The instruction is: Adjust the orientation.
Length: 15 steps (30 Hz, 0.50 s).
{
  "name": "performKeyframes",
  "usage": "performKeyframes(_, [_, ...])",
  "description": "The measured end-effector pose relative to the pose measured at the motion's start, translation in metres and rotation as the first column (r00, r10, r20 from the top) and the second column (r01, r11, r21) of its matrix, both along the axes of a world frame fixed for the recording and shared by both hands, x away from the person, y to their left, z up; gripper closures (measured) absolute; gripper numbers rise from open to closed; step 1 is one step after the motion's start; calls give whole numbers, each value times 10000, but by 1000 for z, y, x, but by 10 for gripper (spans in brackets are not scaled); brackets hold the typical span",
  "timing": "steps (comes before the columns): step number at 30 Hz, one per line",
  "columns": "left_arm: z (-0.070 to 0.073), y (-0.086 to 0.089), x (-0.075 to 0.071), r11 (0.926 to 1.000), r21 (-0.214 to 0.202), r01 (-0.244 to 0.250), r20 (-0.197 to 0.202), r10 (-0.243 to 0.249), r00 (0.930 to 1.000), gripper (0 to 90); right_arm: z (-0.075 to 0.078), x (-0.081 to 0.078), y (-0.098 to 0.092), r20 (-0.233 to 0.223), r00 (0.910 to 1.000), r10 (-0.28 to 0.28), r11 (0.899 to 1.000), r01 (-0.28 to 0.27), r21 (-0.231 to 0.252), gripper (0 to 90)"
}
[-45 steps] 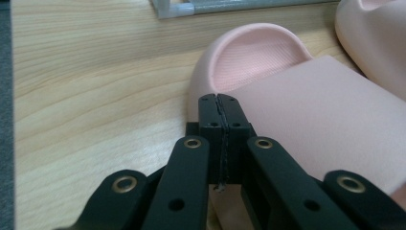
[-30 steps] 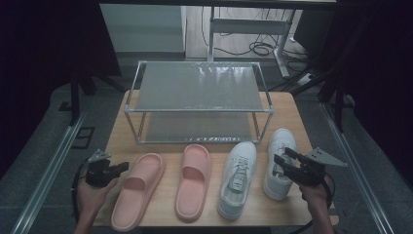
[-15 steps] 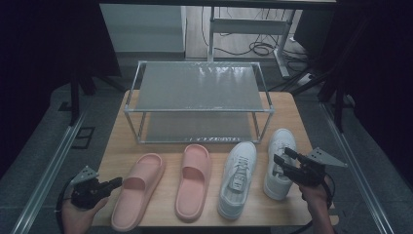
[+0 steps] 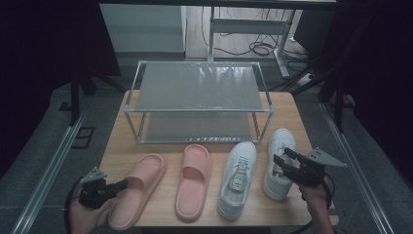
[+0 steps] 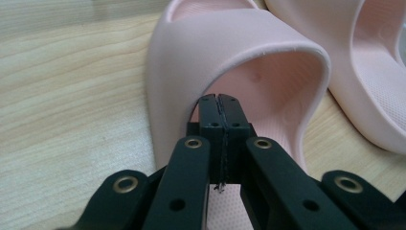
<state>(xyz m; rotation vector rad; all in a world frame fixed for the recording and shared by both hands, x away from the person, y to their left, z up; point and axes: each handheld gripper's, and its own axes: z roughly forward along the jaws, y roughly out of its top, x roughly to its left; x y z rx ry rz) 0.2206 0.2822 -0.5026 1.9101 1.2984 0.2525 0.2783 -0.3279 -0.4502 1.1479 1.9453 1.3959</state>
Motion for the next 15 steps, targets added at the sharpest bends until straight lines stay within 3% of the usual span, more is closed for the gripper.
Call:
performKeyframes(10, [0, 3, 8, 10000, -60, -70, -31, 70, 10000, 900, 0, 0, 1, -17, 10000, 23, 10000, -23, -17, 444])
performKeyframes(15, [2, 1, 4, 9999, -127, -35, 63, 36, 10000, 868, 0, 0, 1, -19, 10000, 27, 10000, -27, -22, 444])
